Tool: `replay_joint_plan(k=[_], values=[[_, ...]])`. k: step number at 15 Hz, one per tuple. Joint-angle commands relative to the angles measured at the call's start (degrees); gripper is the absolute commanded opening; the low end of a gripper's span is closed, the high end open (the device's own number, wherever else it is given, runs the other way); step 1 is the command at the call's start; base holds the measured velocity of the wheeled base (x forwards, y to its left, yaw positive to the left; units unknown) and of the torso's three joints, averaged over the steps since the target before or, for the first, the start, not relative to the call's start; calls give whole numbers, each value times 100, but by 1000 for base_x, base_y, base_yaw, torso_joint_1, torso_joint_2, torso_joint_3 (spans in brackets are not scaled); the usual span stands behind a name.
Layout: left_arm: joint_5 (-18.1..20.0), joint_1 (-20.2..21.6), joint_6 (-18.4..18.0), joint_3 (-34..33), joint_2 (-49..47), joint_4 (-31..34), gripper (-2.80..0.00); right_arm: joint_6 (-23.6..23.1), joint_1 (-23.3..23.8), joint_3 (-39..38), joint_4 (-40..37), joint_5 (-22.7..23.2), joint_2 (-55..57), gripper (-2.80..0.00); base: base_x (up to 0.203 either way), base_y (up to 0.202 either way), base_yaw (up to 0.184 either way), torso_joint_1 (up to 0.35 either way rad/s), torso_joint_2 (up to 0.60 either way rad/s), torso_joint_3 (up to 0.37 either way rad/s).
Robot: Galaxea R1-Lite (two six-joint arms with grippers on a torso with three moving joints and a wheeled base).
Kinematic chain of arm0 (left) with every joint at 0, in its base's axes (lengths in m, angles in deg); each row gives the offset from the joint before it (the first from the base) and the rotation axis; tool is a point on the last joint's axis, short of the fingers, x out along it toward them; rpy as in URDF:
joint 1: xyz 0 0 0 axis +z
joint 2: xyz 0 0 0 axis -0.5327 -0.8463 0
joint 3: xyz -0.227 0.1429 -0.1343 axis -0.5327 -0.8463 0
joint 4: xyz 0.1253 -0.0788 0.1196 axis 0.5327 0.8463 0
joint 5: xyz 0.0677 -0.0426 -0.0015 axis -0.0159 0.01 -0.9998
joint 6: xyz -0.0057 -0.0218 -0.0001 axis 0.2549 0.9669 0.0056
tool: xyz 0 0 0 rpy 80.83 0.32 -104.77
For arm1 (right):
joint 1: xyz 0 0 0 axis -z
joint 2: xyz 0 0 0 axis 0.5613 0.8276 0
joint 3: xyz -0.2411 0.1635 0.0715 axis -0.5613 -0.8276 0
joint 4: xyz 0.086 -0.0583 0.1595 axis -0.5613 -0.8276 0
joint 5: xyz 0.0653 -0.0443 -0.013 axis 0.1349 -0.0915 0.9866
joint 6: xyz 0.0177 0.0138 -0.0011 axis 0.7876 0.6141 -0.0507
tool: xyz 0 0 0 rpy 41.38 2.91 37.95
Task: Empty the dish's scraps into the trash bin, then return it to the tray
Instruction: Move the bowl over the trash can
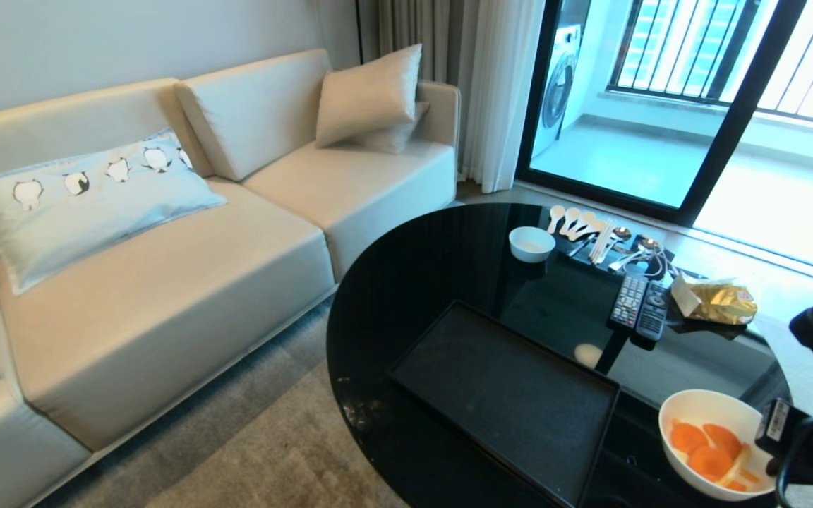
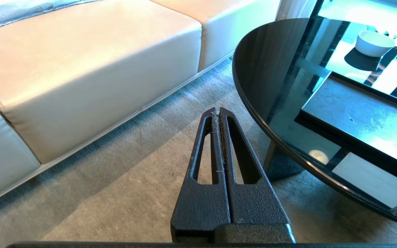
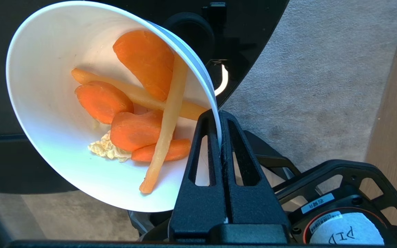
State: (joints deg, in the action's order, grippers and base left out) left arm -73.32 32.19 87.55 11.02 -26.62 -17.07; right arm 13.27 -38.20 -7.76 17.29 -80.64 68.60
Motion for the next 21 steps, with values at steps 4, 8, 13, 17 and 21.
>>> replay_joint_plan(k=[4,8,13,17,21], values=[[-5,0,2,0,2,-2,-280,33,150,-346,420,7,0,-280,0,0,0,0,0,0],[-5,0,2,0,2,-2,-280,24,159,-346,428,7,-3,-280,0,0,0,0,0,0],[-5,0,2,0,2,-2,-280,26,159,-388,428,16,15,-280,0,0,0,0,0,0],[-5,0,2,0,2,-2,-280,24,159,-504,437,9,-29,-280,0,0,0,0,0,0],[-5,0,2,0,2,-2,-280,24,159,-548,437,7,-135,-280,0,0,0,0,0,0]])
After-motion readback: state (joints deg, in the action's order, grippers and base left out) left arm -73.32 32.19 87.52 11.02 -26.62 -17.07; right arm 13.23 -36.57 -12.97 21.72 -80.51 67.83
